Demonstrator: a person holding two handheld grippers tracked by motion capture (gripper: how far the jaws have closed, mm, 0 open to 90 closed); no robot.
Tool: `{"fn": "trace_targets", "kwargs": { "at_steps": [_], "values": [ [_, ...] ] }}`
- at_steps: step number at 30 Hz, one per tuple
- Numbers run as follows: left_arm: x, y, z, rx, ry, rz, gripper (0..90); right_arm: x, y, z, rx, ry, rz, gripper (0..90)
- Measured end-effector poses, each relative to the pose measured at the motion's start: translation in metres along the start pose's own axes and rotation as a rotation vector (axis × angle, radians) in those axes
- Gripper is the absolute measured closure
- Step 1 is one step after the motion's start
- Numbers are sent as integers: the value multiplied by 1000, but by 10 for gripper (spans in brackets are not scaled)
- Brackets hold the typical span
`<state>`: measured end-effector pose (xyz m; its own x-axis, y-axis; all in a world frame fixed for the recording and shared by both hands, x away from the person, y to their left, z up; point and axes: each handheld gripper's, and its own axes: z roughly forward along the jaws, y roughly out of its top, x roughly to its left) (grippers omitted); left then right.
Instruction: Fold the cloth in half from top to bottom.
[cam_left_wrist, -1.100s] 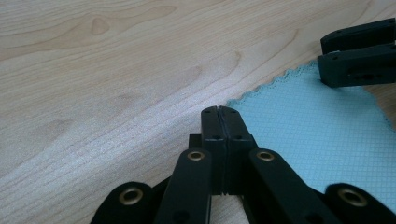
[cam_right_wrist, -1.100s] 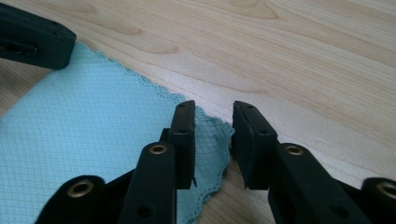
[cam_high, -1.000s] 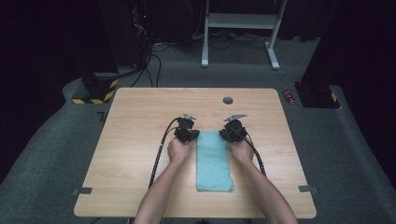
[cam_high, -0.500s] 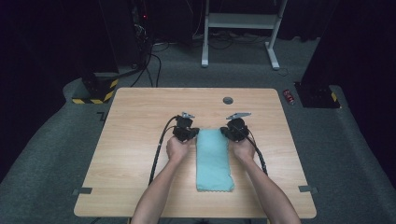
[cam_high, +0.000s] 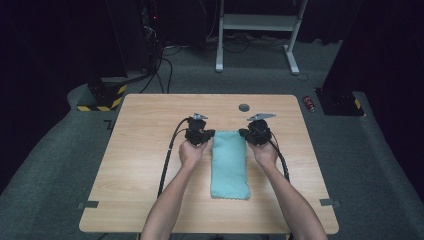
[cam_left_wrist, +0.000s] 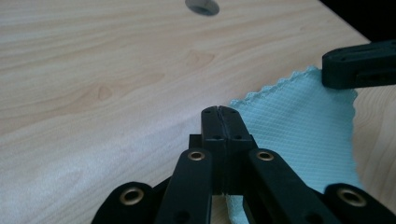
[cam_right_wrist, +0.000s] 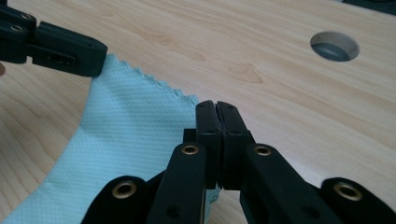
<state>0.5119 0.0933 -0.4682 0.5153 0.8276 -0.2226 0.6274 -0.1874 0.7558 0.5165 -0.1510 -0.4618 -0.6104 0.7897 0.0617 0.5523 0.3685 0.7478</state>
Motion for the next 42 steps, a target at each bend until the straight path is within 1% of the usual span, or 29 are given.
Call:
{"fn": "trace_targets", "kwargs": {
  "at_steps": [2, 4, 6, 9, 10, 11, 15, 16, 21, 27, 28, 30, 33, 34, 35, 38, 39, 40, 42],
  "values": [
    [-1, 5, -2, -19, 0, 1, 900, -1, 5, -3, -10, -4, -1, 891],
    [-1, 7, -5, -29, -8, -9, 900, -2, 7, -6, -21, -8, 15, 891],
    [-3, 7, -7, -28, -7, 6, 900, -2, 8, -9, -31, -6, 18, 891],
    [-8, 6, -10, -28, -14, 27, 900, 1, 5, -12, -24, -8, -8, 891],
    [-9, 5, -11, -26, -16, 29, 900, 1, 3, -13, -27, -3, -2, 891],
    [-10, 5, -11, -24, -16, 38, 900, 1, 2, -15, -33, -1, -4, 891],
    [-15, 4, -16, -25, -27, 51, 900, 4, -3, -20, -44, 11, -9, 891],
    [-15, 3, -17, -24, -29, 58, 900, 4, -3, -21, -44, 13, -4, 890],
    [-18, -2, -20, -10, -43, 72, 900, 7, -9, -27, -44, 30, -13, 890],
    [-21, -10, -22, 3, -51, 88, 900, 10, -18, -29, -43, 44, -19, 890],
    [-21, -10, -23, 4, -55, 87, 900, 10, -19, -29, -41, 45, -24, 890],
    [-23, -12, -24, 3, -61, 87, 900, 11, -21, -30, -36, 48, -16, 890],
    [-24, -15, -26, 4, -68, 94, 900, 12, -23, -33, -42, 57, -24, 890],
    [-25, -16, -27, 4, -71, 96, 900, 13, -23, -34, -41, 56, -29, 890],
    [-25, -17, -28, 3, -72, 99, 900, 14, -24, -35, -44, 56, -46, 890],
    [-27, -22, -31, 2, -79, 99, 900, 17, -27, -39, -46, 67, -46, 890],
    [-28, -25, -33, 5, -81, 104, 900, 18, -29, -39, -46, 70, -42, 890],
    [-28, -25, -33, 5, -81, 109, 900, 19, -31, -40, -45, 76, -48, 890],
    [-29, -29, -35, 3, -87, 105, 900, 21, -34, -42, -45, 83, -50, 890]
  ]
}}
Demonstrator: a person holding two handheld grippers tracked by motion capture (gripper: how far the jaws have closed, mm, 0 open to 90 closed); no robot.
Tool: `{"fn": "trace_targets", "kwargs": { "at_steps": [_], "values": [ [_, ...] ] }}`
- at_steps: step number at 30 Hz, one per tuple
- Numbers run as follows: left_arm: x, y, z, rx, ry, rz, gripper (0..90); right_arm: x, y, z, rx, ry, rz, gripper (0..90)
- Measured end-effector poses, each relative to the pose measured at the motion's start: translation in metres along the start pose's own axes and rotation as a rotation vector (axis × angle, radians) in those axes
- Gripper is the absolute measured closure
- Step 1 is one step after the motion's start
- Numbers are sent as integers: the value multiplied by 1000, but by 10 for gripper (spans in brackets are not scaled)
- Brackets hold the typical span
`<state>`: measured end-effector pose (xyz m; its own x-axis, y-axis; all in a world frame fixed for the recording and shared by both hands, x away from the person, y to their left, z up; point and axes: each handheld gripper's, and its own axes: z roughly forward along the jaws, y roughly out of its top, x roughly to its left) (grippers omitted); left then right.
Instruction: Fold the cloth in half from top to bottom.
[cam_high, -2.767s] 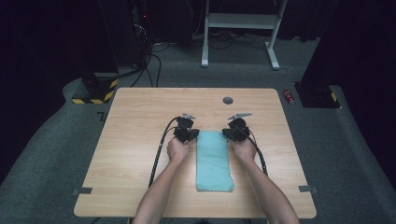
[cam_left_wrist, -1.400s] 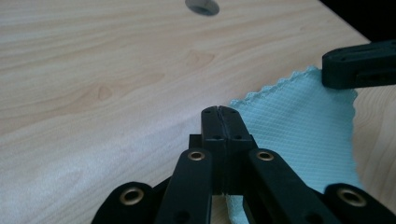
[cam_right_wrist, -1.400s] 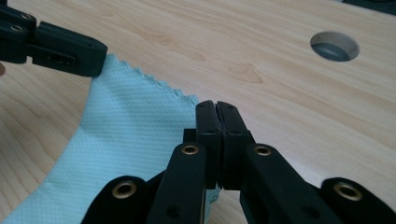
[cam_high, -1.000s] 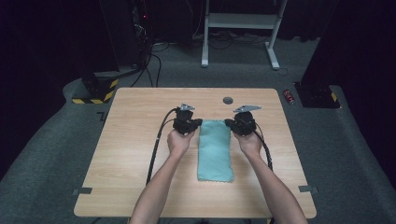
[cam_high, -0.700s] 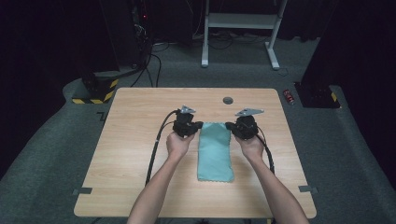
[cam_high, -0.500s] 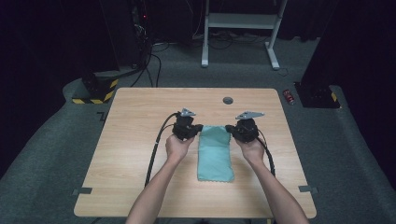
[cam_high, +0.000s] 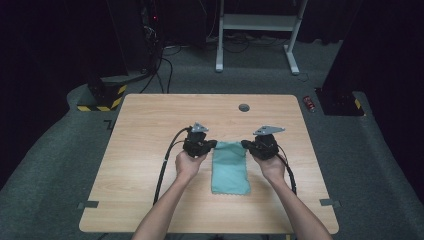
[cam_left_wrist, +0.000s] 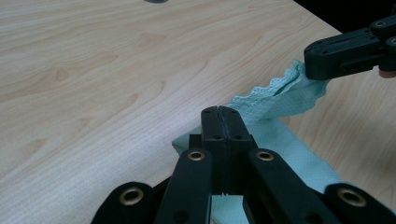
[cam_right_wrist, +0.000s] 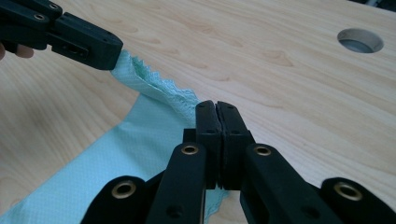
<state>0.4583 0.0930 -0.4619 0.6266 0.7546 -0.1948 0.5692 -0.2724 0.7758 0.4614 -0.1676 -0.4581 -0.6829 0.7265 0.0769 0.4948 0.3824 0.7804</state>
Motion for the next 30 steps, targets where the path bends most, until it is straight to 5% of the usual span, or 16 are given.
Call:
{"fn": "trace_targets", "kwargs": {
  "at_steps": [30],
  "values": [
    [-30, -45, -15, 15, -43, 45, 900, 24, -43, -17, 1, 55, -31, 890]
  ]
}}
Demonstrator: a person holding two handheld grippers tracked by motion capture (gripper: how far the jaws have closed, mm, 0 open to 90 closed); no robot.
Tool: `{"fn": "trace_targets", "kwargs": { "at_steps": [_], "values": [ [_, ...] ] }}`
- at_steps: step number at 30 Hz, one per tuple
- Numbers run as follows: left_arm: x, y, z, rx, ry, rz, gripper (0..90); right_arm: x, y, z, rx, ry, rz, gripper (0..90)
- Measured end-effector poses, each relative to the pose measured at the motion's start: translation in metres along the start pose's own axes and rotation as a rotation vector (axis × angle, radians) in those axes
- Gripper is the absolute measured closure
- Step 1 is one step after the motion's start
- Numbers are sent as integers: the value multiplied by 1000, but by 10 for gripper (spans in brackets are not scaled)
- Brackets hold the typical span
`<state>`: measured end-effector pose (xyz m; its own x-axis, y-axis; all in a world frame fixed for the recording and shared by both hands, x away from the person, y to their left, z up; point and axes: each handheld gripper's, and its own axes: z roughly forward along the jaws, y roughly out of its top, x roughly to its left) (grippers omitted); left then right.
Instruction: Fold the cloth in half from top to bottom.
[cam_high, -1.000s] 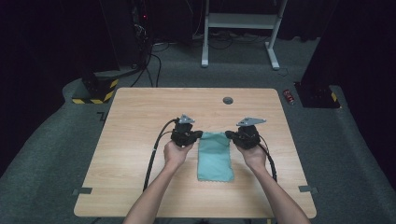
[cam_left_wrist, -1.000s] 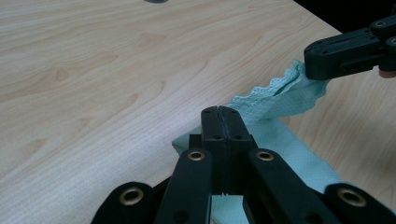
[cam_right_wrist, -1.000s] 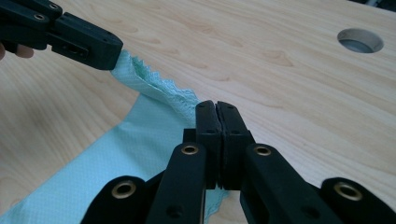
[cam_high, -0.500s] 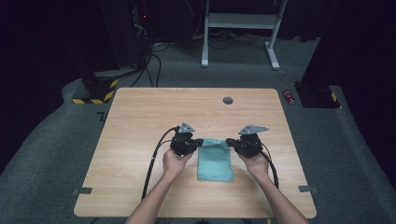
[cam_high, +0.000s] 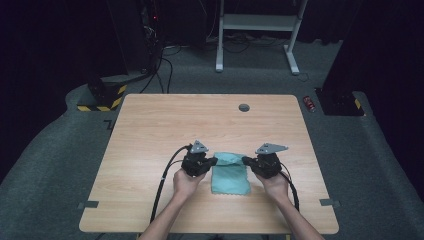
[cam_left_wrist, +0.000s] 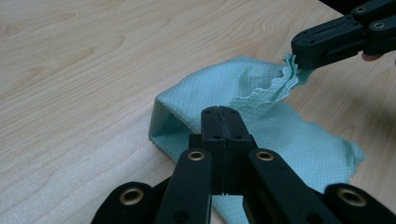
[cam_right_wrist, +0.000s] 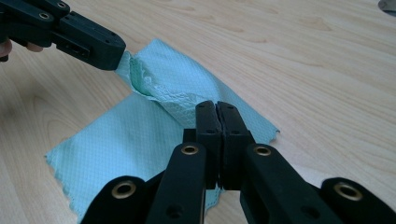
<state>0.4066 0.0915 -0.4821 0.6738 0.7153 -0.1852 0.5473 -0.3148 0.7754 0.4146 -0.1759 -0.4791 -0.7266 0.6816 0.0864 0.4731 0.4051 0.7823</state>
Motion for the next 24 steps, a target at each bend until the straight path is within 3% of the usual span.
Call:
{"fn": "trace_targets", "kwargs": {
  "at_steps": [8, 13, 24],
  "values": [
    [-4, -4, -5, -14, -2, 8, 900, 3, -5, -3, -1, 12, 8, 889],
    [-7, -8, -6, -8, 2, 32, 900, 5, -8, -5, -3, 18, -4, 889],
    [-17, -21, -8, 5, -20, 42, 900, 12, -19, -10, 15, 25, -31, 889]
  ]
}}
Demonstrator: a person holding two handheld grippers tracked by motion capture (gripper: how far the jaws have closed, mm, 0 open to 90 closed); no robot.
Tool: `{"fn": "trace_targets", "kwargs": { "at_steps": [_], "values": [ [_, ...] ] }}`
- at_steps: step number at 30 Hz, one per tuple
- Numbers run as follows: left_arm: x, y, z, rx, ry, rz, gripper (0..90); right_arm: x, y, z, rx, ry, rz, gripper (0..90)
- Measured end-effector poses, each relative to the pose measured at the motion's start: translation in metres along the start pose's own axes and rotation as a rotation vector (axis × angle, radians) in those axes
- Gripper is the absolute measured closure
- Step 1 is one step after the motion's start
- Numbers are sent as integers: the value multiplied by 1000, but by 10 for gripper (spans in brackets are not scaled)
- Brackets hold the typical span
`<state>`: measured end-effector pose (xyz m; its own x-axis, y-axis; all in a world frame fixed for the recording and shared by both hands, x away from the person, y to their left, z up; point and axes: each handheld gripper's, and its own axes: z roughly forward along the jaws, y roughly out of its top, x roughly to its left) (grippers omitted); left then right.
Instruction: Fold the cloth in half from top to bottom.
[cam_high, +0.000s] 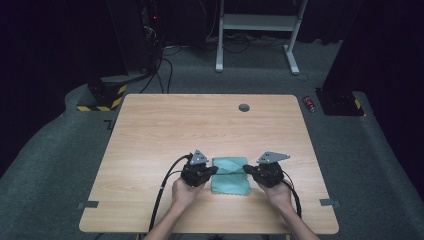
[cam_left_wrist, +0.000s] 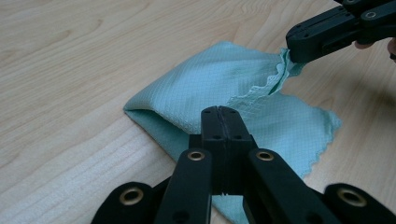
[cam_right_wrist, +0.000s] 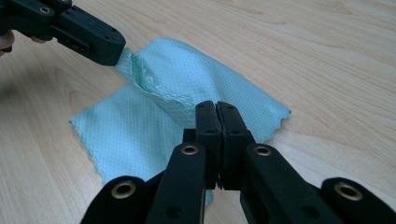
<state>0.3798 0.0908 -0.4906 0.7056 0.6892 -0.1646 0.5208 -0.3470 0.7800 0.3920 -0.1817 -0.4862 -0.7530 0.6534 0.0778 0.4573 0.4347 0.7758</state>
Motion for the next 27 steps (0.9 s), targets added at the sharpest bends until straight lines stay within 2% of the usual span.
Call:
{"fn": "trace_targets", "kwargs": {
  "at_steps": [11, 20, 27],
  "values": [
    [-7, -12, -3, 4, 4, 20, 900, 12, -13, -3, 7, 18, -25, 888],
    [-12, -21, -2, 29, 6, 39, 900, 19, -21, -4, 24, 26, -44, 886],
    [-15, -25, -1, 37, 1, 42, 900, 19, -27, -3, 34, 46, -30, 882]
  ]
}}
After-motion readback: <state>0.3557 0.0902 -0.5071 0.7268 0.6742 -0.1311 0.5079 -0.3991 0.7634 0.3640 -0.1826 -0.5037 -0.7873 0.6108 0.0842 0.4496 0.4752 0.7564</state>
